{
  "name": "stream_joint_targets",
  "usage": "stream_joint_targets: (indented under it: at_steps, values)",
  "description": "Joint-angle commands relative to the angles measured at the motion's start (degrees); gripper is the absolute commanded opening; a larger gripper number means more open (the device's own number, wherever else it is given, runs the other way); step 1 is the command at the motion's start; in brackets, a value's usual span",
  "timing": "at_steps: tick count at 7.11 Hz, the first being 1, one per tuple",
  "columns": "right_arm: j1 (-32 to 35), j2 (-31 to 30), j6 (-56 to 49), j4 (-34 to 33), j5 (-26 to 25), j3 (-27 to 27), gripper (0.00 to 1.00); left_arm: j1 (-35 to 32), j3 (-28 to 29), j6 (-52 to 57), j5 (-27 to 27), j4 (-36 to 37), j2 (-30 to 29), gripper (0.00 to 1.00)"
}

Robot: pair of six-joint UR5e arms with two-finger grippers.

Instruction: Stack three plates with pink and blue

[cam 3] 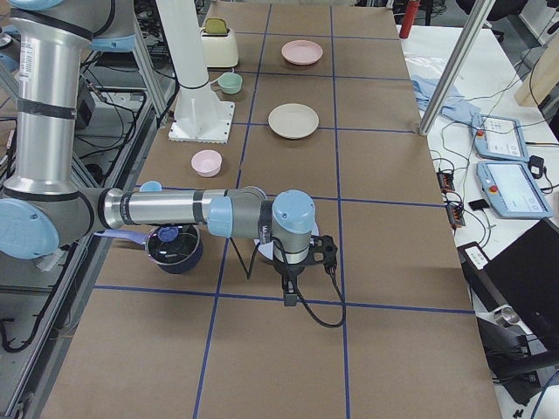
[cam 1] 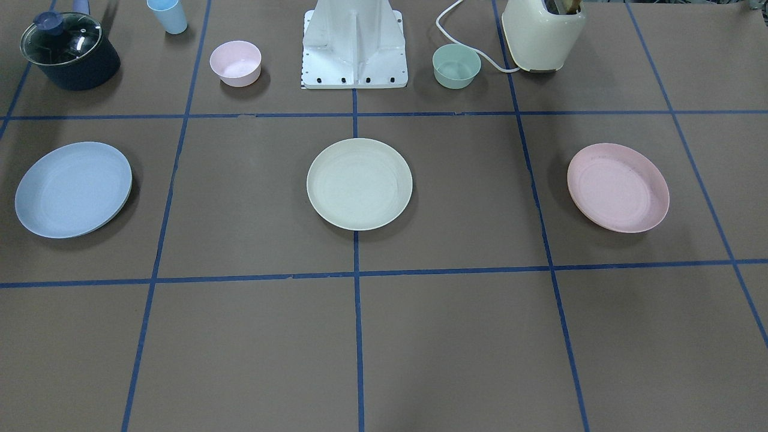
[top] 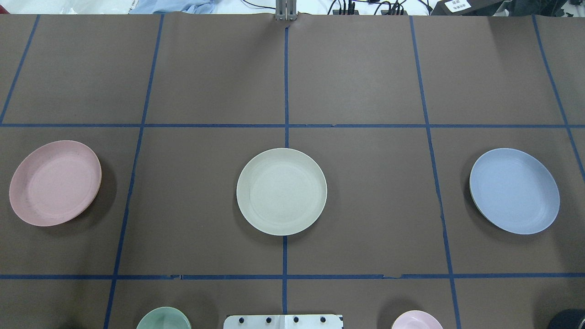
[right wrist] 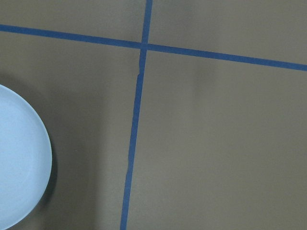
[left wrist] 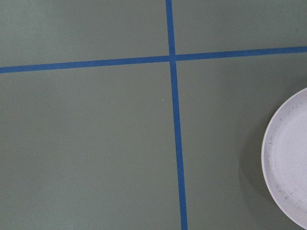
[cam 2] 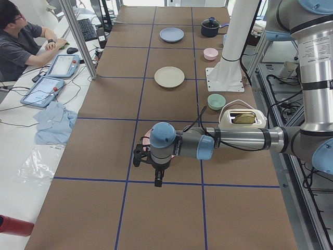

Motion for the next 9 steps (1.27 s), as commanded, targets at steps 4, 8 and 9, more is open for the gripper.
stream_joint_targets:
  at_steps: [4, 8, 9]
  values:
    - [0.00, 0.18, 0.09, 0.00, 0.09, 4.52, 1.00, 0.09, -2.03, -0.09, 0.13, -2.35, 0.00, 1.00]
    - [-1.57, 8.76, 0.96, 0.00, 1.84, 5.51, 1.00, -0.09, -2.11, -0.35, -0.31, -12.38, -0.96, 1.00]
    - [-1.93, 9.75, 0.97, 0.00, 2.37, 5.77, 1.00, 0.00, 0.15, -0.52, 0.04, -18.22, -6.01, 1.00]
